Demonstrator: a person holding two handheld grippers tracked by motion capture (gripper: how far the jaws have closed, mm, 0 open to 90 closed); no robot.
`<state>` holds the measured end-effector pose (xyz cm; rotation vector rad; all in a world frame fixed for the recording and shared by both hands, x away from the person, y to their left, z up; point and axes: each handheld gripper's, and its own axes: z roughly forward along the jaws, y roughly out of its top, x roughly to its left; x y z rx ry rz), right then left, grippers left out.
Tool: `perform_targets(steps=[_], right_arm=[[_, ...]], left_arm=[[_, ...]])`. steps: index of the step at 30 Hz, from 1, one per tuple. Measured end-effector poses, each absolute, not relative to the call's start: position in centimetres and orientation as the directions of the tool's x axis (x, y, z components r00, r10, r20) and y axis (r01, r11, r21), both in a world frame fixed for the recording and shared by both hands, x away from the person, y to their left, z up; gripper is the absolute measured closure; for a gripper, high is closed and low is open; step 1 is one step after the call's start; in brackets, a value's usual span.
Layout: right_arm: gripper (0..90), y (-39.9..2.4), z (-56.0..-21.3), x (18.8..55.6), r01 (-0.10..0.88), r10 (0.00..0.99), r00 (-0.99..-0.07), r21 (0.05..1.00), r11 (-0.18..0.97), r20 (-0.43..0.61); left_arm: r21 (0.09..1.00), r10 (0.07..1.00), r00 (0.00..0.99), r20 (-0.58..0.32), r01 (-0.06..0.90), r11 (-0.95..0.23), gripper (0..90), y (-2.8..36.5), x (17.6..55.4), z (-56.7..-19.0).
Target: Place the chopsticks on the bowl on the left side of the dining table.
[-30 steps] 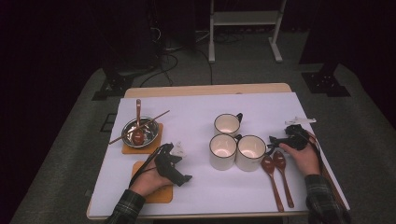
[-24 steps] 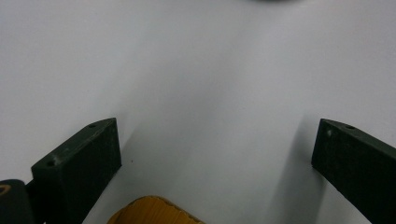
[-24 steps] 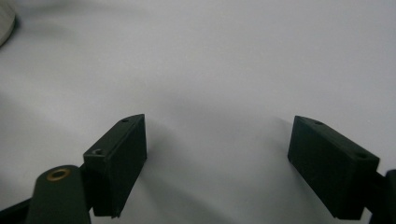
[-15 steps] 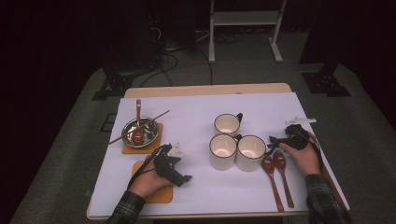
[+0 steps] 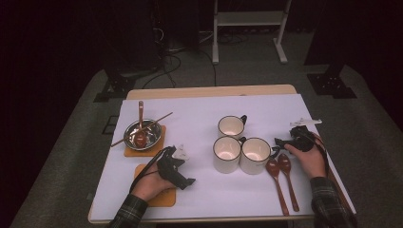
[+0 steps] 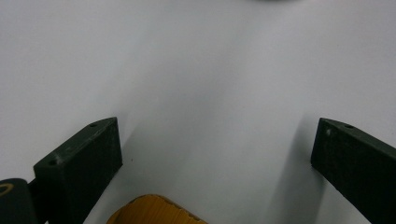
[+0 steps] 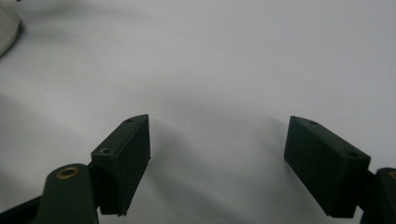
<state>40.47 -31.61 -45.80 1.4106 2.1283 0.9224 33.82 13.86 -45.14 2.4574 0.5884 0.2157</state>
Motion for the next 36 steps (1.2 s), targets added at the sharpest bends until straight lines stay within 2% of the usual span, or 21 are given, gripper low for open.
perform_targets(steps=[36], right_arm=[[21.7, -33.5, -43.6, 38.1, 0.625, 0.927, -0.373, 0.751, 0.212, 0.050]], left_arm=[[0.582, 0.465, 0.885, 0.018, 0.369, -0.725, 0.9, 13.8, 33.8, -45.1]])
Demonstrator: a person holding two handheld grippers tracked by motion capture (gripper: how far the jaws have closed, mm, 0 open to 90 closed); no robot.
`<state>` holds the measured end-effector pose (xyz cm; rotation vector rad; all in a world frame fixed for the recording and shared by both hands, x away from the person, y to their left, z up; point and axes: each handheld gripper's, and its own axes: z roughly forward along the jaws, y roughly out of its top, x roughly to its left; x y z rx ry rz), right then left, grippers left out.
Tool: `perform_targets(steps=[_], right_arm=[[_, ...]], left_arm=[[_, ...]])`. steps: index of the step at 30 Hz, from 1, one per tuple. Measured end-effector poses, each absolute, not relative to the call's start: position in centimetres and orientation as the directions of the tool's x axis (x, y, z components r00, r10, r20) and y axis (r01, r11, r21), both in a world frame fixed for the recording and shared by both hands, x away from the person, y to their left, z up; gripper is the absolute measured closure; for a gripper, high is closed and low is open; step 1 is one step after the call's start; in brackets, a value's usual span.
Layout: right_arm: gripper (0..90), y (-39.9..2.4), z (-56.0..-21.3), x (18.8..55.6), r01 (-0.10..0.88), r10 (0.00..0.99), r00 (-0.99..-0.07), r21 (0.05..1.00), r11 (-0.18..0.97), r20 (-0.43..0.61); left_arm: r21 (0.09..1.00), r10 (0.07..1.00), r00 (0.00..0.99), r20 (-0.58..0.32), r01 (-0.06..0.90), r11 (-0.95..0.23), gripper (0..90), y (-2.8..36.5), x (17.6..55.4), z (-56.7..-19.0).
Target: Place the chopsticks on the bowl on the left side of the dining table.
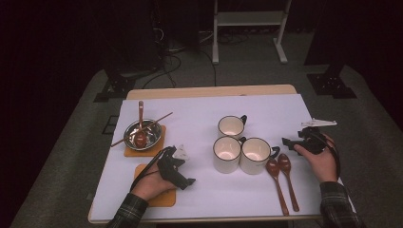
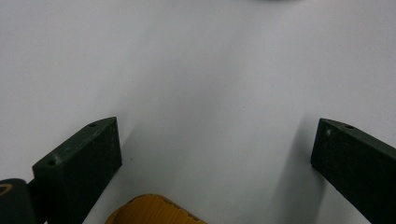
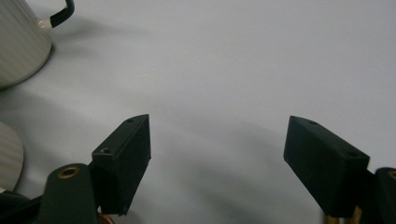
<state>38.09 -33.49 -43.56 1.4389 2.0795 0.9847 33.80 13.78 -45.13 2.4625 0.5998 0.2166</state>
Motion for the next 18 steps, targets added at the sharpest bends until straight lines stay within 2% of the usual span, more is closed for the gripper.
perform_targets(steps=[18], right_arm=[[21.7, -35.8, -43.4, 36.3, 0.635, 0.941, -0.332, 0.753, 0.171, 0.065]], left_arm=[[0.581, 0.467, 0.884, 0.017, 0.371, -0.724, 0.9, 13.8, 33.8, -45.1]])
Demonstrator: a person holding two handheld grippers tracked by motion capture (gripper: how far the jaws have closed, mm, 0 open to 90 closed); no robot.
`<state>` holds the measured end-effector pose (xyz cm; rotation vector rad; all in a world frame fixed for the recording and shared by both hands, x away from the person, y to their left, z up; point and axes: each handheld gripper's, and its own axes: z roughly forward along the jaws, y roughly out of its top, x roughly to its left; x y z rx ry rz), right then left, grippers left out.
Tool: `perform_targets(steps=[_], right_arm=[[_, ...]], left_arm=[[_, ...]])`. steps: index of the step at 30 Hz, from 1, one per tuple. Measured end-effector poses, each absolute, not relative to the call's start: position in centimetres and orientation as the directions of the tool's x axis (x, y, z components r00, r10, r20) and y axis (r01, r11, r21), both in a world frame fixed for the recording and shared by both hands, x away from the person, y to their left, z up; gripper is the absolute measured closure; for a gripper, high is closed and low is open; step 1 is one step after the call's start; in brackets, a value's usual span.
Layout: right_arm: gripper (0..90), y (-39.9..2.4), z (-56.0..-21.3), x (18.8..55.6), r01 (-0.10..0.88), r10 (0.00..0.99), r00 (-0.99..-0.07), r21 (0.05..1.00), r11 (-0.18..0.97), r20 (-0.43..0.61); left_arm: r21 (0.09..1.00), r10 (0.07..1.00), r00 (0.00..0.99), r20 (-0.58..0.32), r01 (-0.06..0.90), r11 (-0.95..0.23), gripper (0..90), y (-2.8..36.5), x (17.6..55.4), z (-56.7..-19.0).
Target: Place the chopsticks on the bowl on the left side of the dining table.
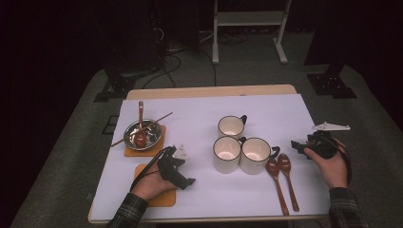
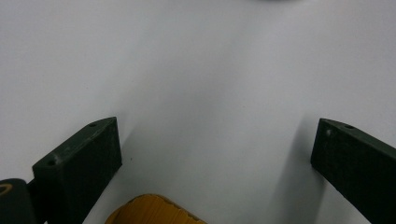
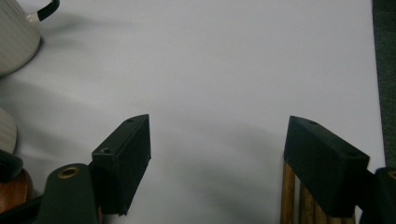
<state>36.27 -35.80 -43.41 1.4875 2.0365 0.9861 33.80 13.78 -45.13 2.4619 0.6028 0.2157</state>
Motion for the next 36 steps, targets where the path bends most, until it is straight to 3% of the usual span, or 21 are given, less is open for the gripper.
perform_targets(steps=[36], right_arm=[[21.6, -36.9, -45.2, 35.6, 0.689, 0.948, -0.312, 0.702, 0.180, 0.063]], left_arm=[[0.581, 0.468, 0.884, 0.017, 0.372, -0.724, 0.9, 13.8, 33.8, -45.1]])
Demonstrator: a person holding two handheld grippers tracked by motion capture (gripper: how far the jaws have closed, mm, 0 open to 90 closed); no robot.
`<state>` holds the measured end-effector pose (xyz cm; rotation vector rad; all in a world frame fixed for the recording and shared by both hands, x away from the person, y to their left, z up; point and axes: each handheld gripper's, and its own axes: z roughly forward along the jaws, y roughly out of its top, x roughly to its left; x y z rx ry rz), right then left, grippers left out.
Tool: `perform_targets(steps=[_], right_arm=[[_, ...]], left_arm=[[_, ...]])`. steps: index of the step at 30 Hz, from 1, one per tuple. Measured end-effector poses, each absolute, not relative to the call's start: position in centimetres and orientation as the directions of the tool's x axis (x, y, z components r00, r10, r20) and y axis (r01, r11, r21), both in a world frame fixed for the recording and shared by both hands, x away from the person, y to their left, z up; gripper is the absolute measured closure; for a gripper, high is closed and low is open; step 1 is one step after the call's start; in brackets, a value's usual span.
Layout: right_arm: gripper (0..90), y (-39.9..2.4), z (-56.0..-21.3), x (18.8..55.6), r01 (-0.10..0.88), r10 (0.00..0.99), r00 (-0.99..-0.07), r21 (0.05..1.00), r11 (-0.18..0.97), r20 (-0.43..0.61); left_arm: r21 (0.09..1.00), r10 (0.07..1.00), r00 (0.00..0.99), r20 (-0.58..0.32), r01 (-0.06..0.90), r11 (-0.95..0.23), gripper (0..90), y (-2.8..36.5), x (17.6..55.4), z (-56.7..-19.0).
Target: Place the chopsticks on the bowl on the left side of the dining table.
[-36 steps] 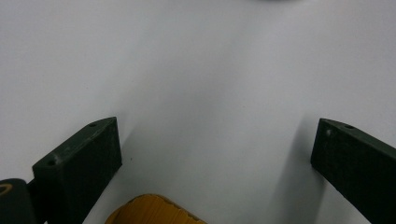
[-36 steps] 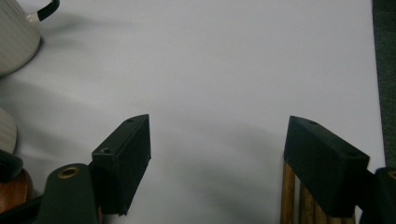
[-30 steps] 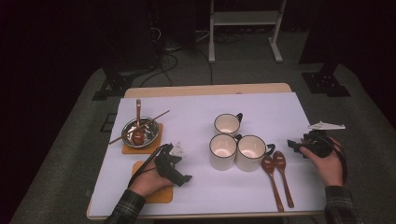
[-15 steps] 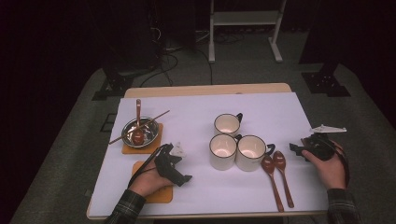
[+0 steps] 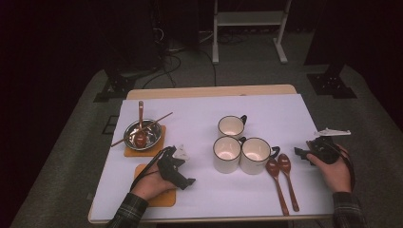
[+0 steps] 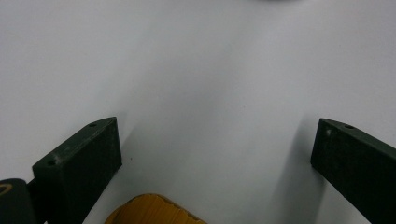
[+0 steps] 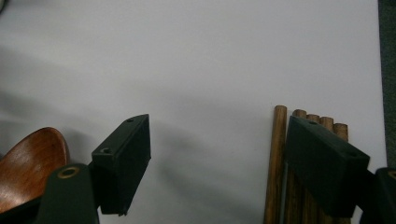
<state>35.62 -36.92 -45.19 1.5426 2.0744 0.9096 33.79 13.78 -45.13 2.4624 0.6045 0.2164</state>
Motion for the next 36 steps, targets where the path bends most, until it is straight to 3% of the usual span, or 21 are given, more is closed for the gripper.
perform_targets(steps=[18, 36], right_arm=[[23.0, -36.64, -45.37, 35.72, 0.695, 0.946, -0.317, 0.694, 0.189, 0.061], [39.7, -36.26, -45.44, 36.30, 0.695, 0.956, -0.294, 0.692, 0.197, 0.023]], left_arm=[[0.581, 0.468, 0.884, 0.017, 0.372, -0.724, 0.9, 13.78, 33.79, -45.13], [0.580, 0.468, 0.883, 0.017, 0.373, -0.724, 0.8, 13.76, 33.78, -45.13]])
